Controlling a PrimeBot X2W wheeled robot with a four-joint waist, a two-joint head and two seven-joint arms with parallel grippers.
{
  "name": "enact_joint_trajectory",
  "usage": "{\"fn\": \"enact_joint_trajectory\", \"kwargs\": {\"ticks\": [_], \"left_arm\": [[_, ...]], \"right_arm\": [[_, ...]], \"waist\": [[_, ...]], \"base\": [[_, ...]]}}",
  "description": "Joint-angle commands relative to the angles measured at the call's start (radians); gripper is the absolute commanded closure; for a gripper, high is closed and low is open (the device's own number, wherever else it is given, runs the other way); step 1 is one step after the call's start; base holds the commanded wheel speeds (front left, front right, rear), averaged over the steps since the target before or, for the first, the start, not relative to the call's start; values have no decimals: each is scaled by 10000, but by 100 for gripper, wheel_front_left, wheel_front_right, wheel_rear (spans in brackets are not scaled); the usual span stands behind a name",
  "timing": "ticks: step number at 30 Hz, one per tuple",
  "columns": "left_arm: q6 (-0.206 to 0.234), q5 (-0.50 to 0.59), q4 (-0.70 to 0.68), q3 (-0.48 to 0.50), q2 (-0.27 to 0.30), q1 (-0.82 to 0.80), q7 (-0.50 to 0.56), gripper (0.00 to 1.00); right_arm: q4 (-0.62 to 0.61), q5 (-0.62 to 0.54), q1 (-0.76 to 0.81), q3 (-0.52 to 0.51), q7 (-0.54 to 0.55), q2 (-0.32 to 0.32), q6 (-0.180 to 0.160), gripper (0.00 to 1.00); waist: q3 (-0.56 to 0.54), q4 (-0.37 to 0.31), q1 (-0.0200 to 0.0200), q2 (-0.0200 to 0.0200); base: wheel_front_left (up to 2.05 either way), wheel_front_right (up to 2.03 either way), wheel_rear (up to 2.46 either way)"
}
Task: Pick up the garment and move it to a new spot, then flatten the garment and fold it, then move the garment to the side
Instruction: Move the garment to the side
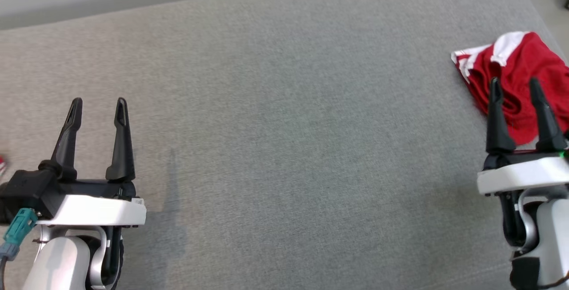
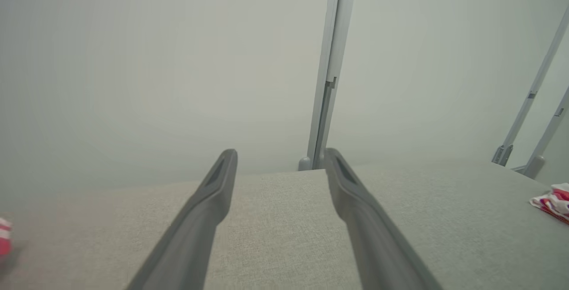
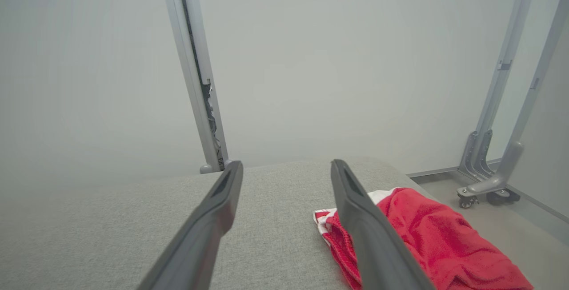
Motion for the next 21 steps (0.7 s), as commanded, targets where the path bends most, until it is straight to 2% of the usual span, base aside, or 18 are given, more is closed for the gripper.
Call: {"fn": "enact_joint_trajectory", "kwargs": {"ticks": [1,9,21], "left_arm": [[26,-120,188,91,2,192,-108,0],[-27,-237,634,303,50,793,-299,0],[121,-143,731,68,99,2036,-218,0]], "right_arm": [[-445,-187,397,146,235,99,-3,0],[-1443,-607,1340,523,969,335,-3,0],[-1890,-737,2638,548,1616,428,-3,0]], "waist": [[-626,575,0,-1],[-1473,1113,0,-1],[-2535,1456,0,-1]], "base": [[0,0,0],[0,0,0],[0,0,0]]}}
